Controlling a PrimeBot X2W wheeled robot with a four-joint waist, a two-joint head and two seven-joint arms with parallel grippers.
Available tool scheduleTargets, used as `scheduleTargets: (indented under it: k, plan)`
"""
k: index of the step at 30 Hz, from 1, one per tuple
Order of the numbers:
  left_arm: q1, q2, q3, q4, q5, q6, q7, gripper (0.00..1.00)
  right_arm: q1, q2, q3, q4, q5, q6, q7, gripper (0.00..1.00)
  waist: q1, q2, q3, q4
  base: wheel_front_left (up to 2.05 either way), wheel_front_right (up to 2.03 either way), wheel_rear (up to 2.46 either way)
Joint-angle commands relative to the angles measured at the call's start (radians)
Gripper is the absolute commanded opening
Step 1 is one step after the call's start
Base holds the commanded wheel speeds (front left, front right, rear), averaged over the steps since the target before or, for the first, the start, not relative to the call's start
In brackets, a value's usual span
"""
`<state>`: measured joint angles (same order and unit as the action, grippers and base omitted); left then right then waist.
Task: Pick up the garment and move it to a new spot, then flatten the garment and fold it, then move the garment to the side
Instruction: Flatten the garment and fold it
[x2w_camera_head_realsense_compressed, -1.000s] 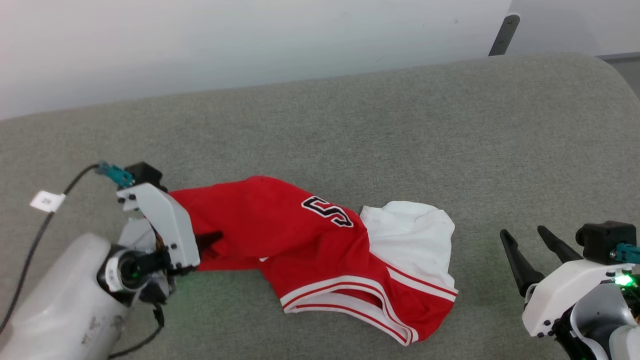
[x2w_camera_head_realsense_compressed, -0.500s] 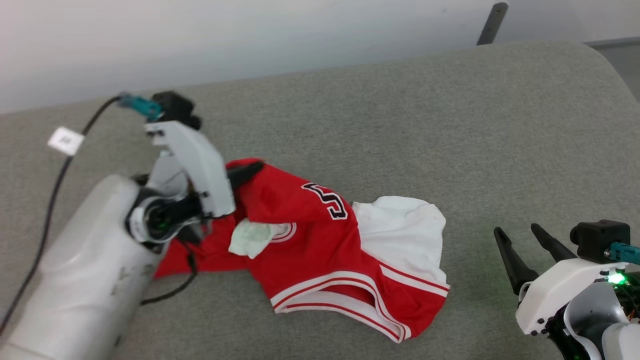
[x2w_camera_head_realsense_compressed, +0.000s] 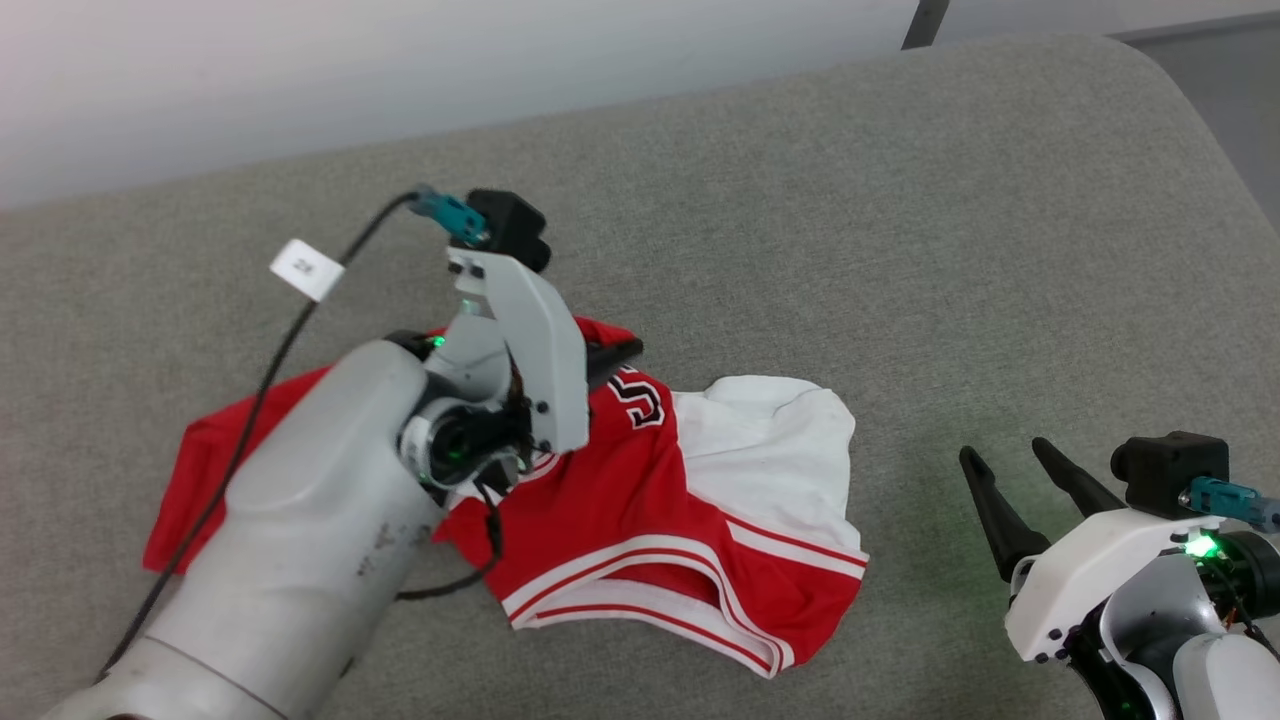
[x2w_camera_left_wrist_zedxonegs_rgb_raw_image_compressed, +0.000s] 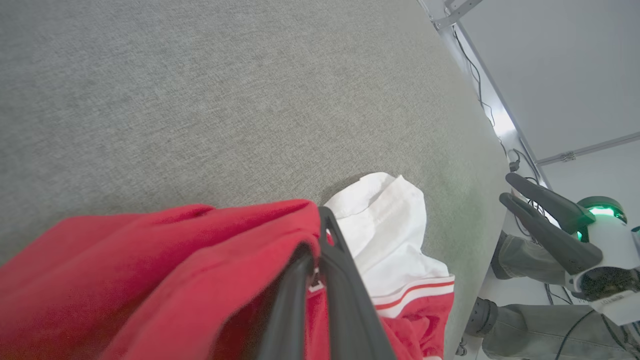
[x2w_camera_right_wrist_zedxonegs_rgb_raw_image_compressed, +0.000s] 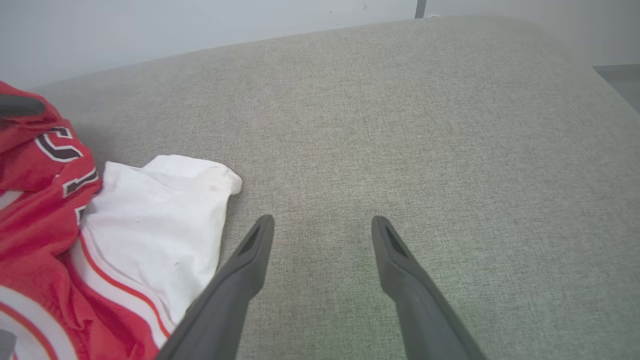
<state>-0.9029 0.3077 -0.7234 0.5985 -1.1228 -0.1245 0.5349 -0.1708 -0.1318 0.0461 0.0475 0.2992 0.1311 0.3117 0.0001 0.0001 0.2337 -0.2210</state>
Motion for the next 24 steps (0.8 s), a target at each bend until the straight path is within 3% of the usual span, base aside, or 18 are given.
scheduleTargets:
  k: [1,2,3,4,5,16,20,24]
  plan:
    - [-0.010,-0.008,-0.024,0.004,0.004,-0.007,-0.006,0.04,-0.010,0.003,0.004,0.005,0.005,-0.001,-0.009,1.00,-0.0001,-0.0001,0.007,-0.004,0.00,0.00,0.00]
    - [-0.012,-0.009,-0.039,-0.002,0.002,-0.007,-0.010,0.09,-0.011,0.004,0.005,0.008,0.004,-0.001,-0.012,1.00,-0.0001,-0.0001,0.009,-0.004,0.00,0.00,0.00]
    - [-0.014,-0.006,-0.049,-0.006,-0.004,-0.008,-0.013,0.33,-0.012,0.004,0.004,0.011,0.003,-0.001,-0.013,1.00,-0.0001,-0.0001,0.009,-0.002,0.00,0.00,0.00]
    - [-0.017,-0.001,-0.057,-0.010,-0.010,-0.008,-0.016,0.84,-0.012,0.005,0.003,0.015,0.002,-0.001,-0.016,1.00,-0.0001,-0.0001,0.010,0.001,0.00,0.00,0.00]
    - [-0.021,0.003,-0.062,-0.015,-0.021,-0.008,-0.016,1.00,-0.012,0.006,0.002,0.018,0.002,-0.001,-0.017,1.00,-0.0001,-0.0001,0.009,0.004,0.00,0.00,0.00]
    - [-0.061,0.113,-0.095,-0.103,-0.060,-0.006,0.025,1.00,-0.006,0.009,-0.009,0.024,-0.006,-0.001,-0.020,1.00,-0.0001,-0.0001,-0.001,0.044,0.00,0.00,0.00]
    - [-0.039,0.162,-0.115,-0.142,-0.057,0.015,0.091,1.00,-0.014,0.002,-0.012,0.017,-0.004,-0.001,-0.024,1.00,-0.0001,-0.0001,-0.002,0.052,0.00,0.00,0.00]
    - [-0.001,0.215,-0.135,-0.210,-0.067,0.063,0.162,1.00,-0.018,-0.001,-0.015,0.007,-0.007,-0.001,-0.024,1.00,-0.0001,-0.0001,0.002,0.056,0.00,0.00,0.00]
